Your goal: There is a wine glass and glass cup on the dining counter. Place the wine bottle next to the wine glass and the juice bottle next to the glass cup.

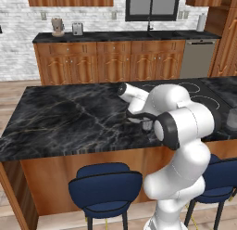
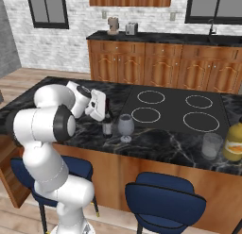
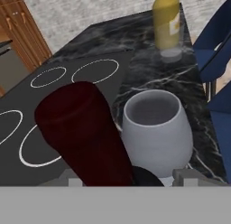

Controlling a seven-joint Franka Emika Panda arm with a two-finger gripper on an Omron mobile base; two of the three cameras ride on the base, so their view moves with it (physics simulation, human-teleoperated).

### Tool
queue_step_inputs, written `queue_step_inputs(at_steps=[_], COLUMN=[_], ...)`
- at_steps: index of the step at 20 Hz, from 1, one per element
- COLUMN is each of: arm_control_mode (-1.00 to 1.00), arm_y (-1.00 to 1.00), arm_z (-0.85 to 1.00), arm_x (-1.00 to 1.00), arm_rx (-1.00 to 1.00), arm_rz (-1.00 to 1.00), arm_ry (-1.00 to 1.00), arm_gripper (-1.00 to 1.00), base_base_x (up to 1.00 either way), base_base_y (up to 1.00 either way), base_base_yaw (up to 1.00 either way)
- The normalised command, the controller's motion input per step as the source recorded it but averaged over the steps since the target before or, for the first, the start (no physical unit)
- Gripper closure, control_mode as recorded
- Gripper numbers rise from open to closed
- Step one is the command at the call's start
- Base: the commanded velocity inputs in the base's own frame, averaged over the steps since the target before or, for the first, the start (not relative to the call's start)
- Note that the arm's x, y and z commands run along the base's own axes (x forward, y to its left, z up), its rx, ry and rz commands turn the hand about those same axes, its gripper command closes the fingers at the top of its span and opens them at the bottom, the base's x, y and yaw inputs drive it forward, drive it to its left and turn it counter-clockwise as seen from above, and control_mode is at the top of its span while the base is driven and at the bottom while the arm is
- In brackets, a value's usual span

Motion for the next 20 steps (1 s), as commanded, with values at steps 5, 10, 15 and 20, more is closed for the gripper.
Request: queue_step_inputs(at_steps=[5,10,15,20], arm_control_mode=[-1.0,-1.0,-1.0,-1.0], arm_y=[0.0,0.0,0.0,0.0], arm_z=[-0.28,-0.24,-0.23,-0.21], arm_x=[0.0,0.0,0.0,0.0], arm_rx=[0.0,0.0,0.0,0.0], arm_rz=[0.0,0.0,0.0,0.0], arm_ry=[0.0,0.0,0.0,0.0], arm_gripper=[1.0,1.0,-1.0,-1.0], base_base_x=[0.0,0.0,0.0,0.0], base_base_y=[0.0,0.0,0.0,0.0], base_base_yaw=[0.0,0.0,0.0,0.0])
